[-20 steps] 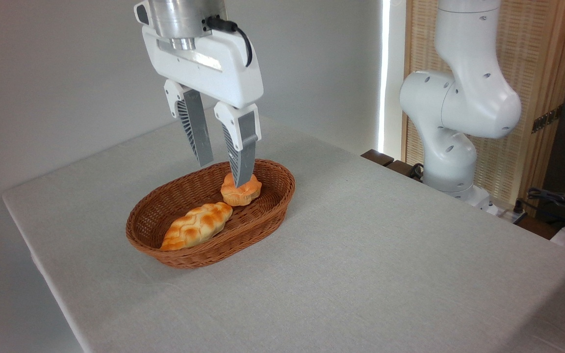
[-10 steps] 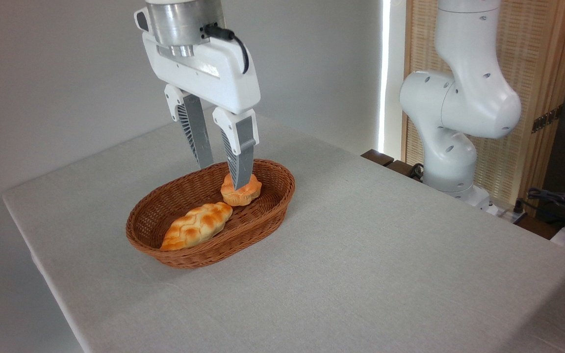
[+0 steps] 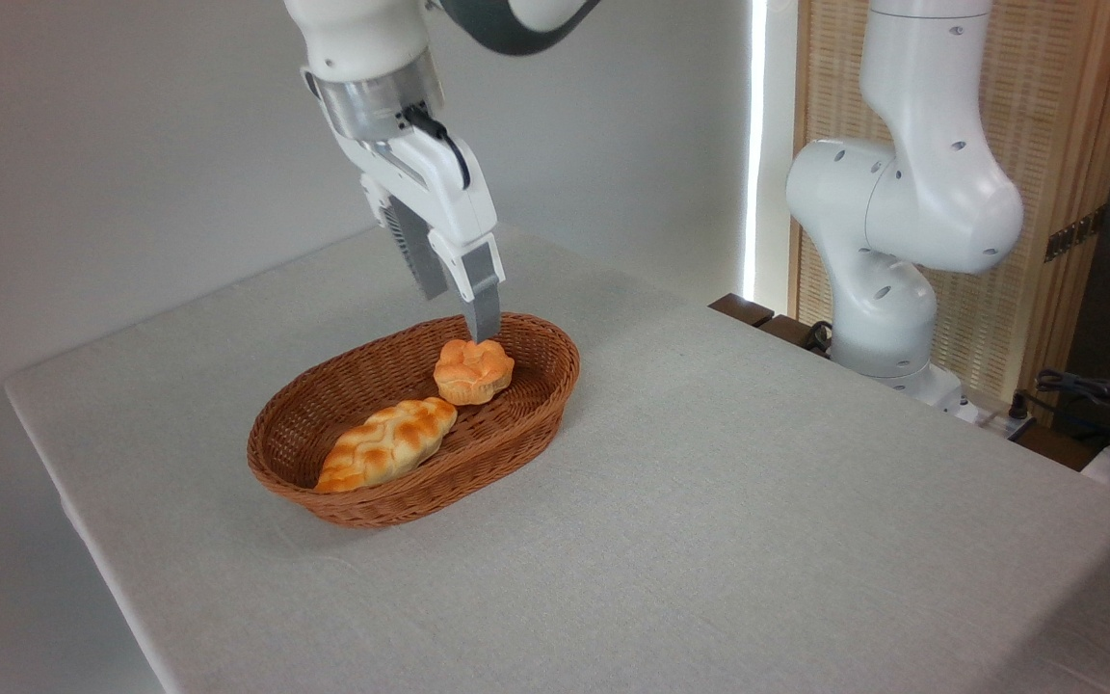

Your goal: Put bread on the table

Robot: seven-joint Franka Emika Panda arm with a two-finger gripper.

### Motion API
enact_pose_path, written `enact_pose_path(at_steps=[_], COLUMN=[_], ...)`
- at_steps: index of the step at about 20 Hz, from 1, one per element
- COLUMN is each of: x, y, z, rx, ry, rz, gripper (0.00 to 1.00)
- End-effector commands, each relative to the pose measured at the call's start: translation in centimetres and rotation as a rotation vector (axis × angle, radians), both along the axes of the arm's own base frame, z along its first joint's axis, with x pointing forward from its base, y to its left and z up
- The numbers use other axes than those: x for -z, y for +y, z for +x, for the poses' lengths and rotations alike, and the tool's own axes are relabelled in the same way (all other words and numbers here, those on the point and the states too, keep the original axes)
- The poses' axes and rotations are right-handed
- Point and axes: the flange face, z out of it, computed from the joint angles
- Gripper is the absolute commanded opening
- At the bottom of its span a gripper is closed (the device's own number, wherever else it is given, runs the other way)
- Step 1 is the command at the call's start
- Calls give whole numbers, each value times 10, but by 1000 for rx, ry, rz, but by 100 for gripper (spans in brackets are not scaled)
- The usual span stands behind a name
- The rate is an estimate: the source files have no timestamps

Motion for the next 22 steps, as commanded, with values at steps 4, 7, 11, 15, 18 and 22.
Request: enact_pose_path(at_steps=[4, 7, 11, 15, 18, 22], x=[74, 84, 103, 117, 119, 119], y=[-53, -59, -64, -72, -72, -72], z=[-35, -38, -39, -42, -41, -41], rx=[82, 88, 90, 103, 109, 114], ry=[5, -2, -44, -74, -72, -72], rz=[11, 6, 1, 0, 0, -1], gripper=[100, 100, 100, 92, 49, 29])
